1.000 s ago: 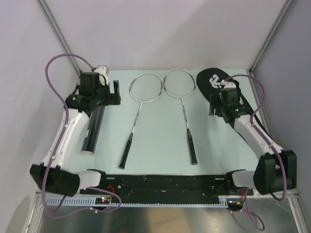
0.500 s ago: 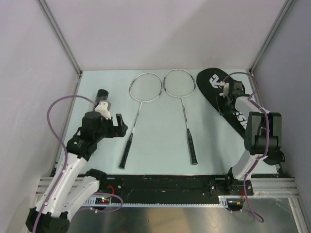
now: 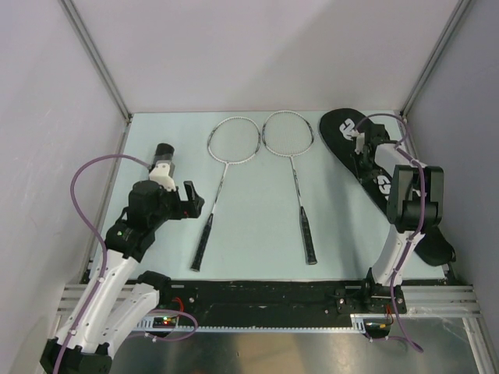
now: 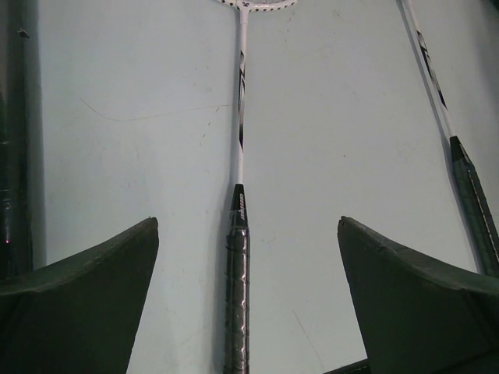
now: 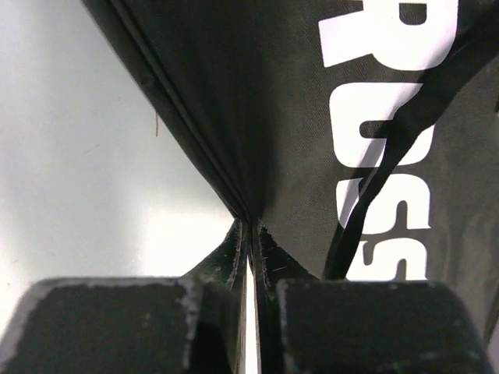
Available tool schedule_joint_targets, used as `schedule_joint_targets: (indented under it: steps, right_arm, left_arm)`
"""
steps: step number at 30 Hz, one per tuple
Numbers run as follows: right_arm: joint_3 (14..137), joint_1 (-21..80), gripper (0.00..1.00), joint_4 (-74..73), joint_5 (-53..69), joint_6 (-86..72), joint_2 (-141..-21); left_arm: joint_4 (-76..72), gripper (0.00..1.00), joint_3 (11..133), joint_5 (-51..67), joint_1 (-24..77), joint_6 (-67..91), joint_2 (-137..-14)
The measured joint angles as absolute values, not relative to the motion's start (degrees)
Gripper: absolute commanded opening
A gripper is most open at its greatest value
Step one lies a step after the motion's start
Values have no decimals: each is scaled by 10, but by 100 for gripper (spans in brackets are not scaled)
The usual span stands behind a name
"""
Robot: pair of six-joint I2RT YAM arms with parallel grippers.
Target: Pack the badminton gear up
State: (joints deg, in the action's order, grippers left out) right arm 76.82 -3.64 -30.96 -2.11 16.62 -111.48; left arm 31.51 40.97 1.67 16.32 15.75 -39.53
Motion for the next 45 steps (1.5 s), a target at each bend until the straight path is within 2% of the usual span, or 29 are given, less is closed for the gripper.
schedule_joint_targets:
  steps: [6,15,19,23,25,29,33,38,45]
  right_arm:
    - [828,-2,0,-379,-68,122,-1090]
    - [917,143,0,-478,-107,-31,-951]
    - [905,214,0,-465,-78,-129,-924]
    - [868,298,2,-417,-50,-224,-947]
    - [863,329,11,-387,-39,-260,-978]
    - [854,375,40,-303,-11,-346,-1055]
    - [855,377,56,-262,24,-395,-1094]
    - [830,350,63,-256,50,-370,-1064]
    - [651,234,67,-275,102,-278,-916]
  left_arm:
    - [311,98,410,17,163,174,-396]
    - [310,96,417,17,163,182,-408]
    - [310,95,437,16,163,191,-426]
    - [312,95,442,15,163,195,-432]
    - [314,94,443,15,163,195,-432]
    - [326,92,445,17,163,192,-441]
    - [340,89,445,18,166,195,-460]
    - [343,88,445,17,188,211,-464]
    - [345,89,445,17,212,235,-464]
